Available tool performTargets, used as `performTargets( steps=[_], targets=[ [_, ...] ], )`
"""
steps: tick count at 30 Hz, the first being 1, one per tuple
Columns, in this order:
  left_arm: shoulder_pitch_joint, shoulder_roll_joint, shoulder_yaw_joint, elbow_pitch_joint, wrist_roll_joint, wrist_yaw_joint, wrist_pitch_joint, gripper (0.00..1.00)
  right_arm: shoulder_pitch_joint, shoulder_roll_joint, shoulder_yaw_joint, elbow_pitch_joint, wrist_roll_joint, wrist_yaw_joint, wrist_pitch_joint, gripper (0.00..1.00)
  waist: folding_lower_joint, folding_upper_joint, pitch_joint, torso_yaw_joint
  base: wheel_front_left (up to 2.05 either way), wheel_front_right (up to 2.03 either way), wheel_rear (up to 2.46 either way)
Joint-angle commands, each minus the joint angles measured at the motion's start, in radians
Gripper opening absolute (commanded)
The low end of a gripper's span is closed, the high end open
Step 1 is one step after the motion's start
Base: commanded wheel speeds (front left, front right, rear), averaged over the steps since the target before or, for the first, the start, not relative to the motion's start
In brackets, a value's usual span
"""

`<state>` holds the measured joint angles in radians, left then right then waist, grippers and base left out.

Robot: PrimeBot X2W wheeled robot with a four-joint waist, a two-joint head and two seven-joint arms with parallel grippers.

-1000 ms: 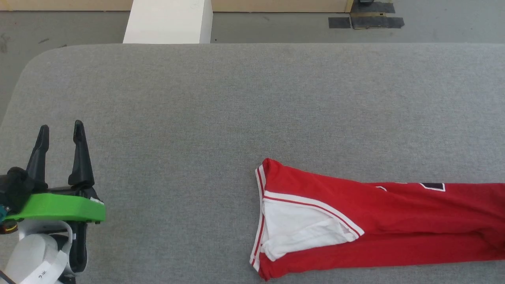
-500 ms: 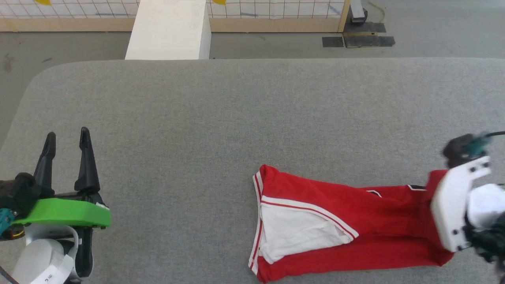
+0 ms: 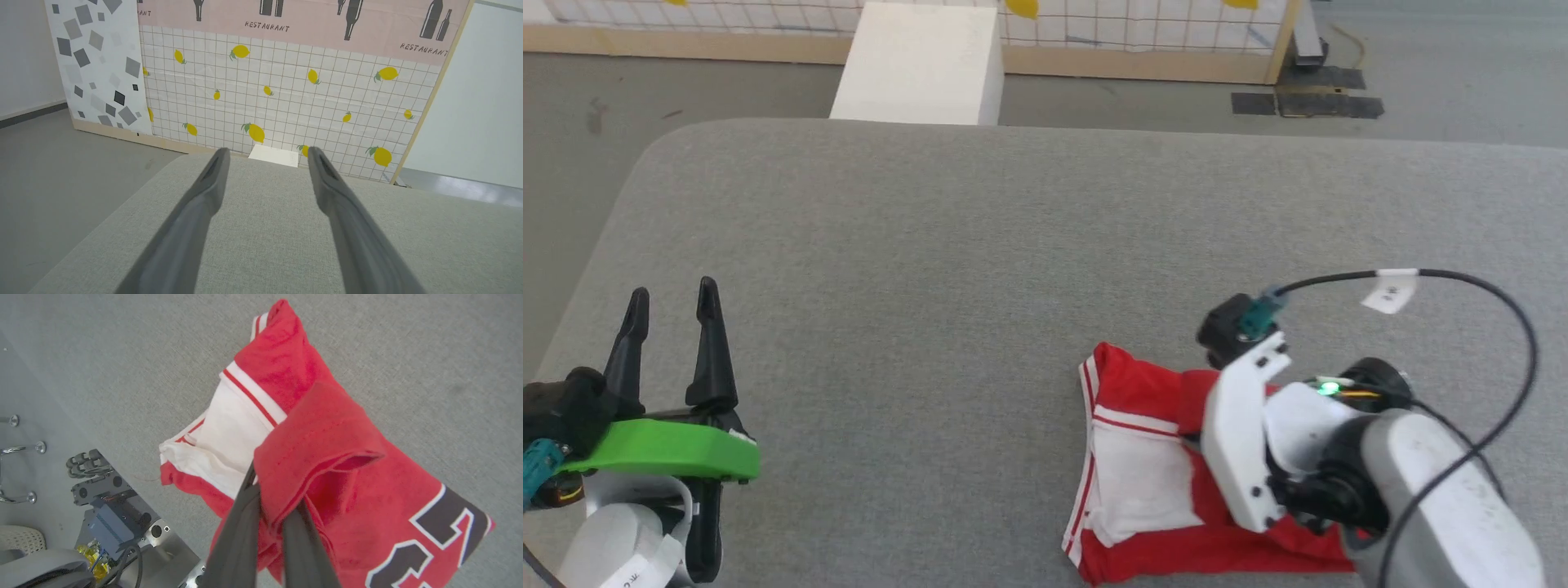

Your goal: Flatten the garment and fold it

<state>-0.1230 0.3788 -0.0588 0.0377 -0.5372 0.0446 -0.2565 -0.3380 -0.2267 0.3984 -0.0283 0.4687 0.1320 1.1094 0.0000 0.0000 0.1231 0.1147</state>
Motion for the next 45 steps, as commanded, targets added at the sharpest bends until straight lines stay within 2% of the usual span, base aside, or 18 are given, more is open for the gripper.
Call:
performTargets(
  steps=[1,8,13,14,15,16,22,26,30,34,37,45],
  targets=[
    [0.007,-0.001,-0.001,0.002,-0.005,0.0,0.002,1.0,-0.023,0.019,0.015,0.026,0.005,-0.001,-0.022,0.0,0.0,0.0,0.002,0.019,0.0,0.0,0.0],
    [0.002,-0.007,-0.011,0.009,-0.012,-0.006,0.002,1.0,-0.063,0.083,0.07,0.217,-0.023,-0.001,-0.125,0.0,0.0,0.0,0.013,0.06,0.0,0.0,0.0],
    [0.001,-0.01,-0.015,0.015,-0.018,-0.008,0.004,1.0,-0.07,0.105,0.084,0.343,-0.049,-0.001,-0.184,0.0,0.0,0.0,0.021,0.073,0.0,0.0,0.0],
    [0.001,-0.01,-0.015,0.016,-0.019,-0.008,0.004,1.0,-0.073,0.111,0.088,0.362,-0.051,-0.001,-0.198,0.26,0.0,0.0,0.022,0.074,0.0,0.0,0.0],
    [0.001,-0.01,-0.014,0.016,-0.019,-0.008,0.003,1.0,-0.077,0.115,0.094,0.372,-0.052,-0.001,-0.209,0.94,0.0,0.0,0.023,0.073,0.0,0.0,0.0],
    [0.002,-0.01,-0.013,0.017,-0.02,-0.008,0.003,1.0,-0.084,0.12,0.104,0.379,-0.051,-0.001,-0.222,1.0,0.0,0.0,0.023,0.072,0.0,0.0,0.0],
    [0.016,-0.001,-0.017,0.02,-0.013,-0.006,0.004,1.0,-0.123,0.143,0.209,0.315,0.047,-0.001,-0.26,1.0,0.0,0.0,-0.002,0.034,0.0,0.0,0.0],
    [0.033,0.004,-0.014,0.014,-0.009,0.004,0.005,1.0,-0.144,0.114,0.25,0.243,0.08,-0.001,-0.296,1.0,0.0,0.0,-0.021,-0.004,0.0,0.0,0.0],
    [0.049,0.009,-0.016,0.005,-0.003,0.01,0.005,1.0,-0.14,0.068,0.22,0.167,0.061,-0.001,-0.346,1.0,0.0,0.0,-0.039,-0.047,0.0,0.0,0.0],
    [0.058,0.013,-0.018,-0.008,0.016,0.024,0.004,1.0,-0.1,0.022,0.116,0.097,-0.022,-0.001,-0.401,1.0,0.0,0.0,-0.052,-0.091,0.0,0.0,0.0],
    [0.063,0.013,-0.019,-0.019,0.026,0.034,0.003,1.0,-0.038,0.007,-0.006,0.059,-0.134,-0.001,-0.412,1.0,0.0,0.0,-0.053,-0.116,0.0,0.0,0.0],
    [0.062,0.007,-0.026,-0.036,0.032,0.036,0.001,1.0,0.146,0.074,-0.241,0.037,-0.336,-0.001,-0.35,1.0,0.0,0.0,-0.029,-0.123,0.0,0.0,0.0]
  ],
)
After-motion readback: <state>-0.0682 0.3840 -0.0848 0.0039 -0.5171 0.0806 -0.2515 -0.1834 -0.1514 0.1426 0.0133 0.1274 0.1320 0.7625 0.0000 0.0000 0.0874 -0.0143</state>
